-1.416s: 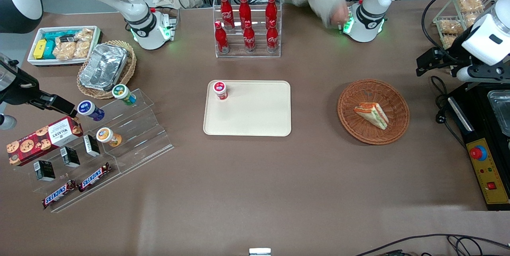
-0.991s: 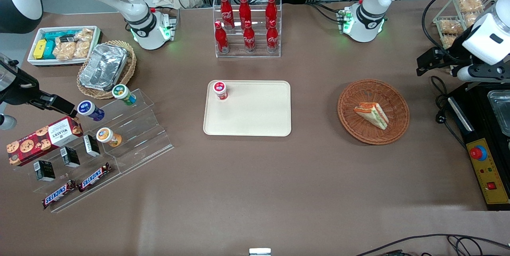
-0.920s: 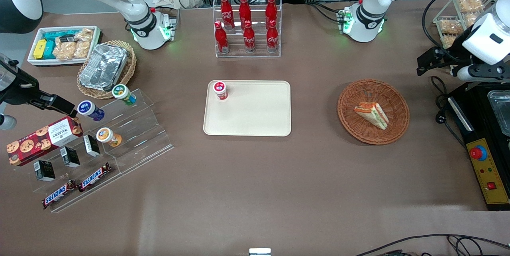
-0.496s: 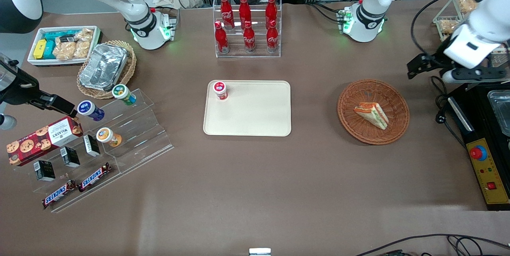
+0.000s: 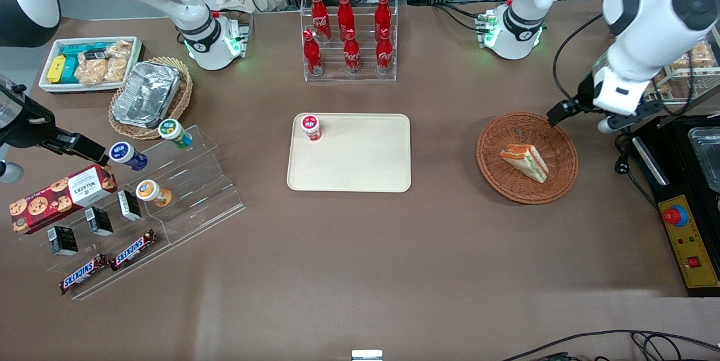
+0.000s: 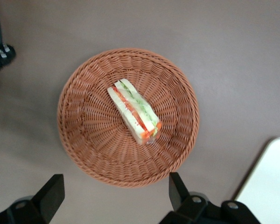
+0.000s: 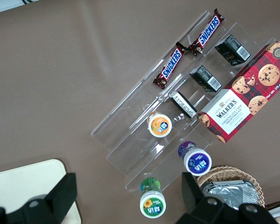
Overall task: Place sandwich from basket to tray
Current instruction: 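Lower the open left gripper onto the wrapped sandwich and close it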
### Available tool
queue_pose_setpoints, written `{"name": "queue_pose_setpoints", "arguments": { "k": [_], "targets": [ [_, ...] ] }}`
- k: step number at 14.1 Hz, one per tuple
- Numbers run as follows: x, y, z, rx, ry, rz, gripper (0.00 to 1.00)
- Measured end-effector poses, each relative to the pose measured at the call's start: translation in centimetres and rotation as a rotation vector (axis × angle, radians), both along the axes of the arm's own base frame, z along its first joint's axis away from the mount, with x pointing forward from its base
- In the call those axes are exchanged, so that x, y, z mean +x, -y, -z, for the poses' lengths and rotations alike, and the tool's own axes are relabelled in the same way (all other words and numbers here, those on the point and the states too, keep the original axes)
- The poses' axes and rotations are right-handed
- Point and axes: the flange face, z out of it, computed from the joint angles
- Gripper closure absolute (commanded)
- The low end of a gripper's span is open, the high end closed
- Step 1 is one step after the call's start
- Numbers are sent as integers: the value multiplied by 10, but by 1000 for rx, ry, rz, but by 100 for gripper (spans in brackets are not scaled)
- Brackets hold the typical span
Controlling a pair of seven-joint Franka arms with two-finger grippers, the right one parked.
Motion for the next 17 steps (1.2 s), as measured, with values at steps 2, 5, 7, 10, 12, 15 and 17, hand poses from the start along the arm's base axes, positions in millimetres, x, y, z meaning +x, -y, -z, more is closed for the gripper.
{"name": "queue_pose_setpoints", "arguments": {
  "k": [2, 5, 7, 10, 12, 15, 17],
  "targets": [
    [0, 6, 33, 1, 13, -94, 1],
    [12, 16, 72, 0, 27, -200, 1],
    [19, 19, 93, 0, 32, -238, 1],
    [24, 19, 115, 1, 29, -268, 1],
    [21, 19, 129, 0, 37, -287, 1],
    [10, 17, 151, -2, 52, -311, 1],
    [6, 16, 159, 1, 44, -318, 1]
  ]
}}
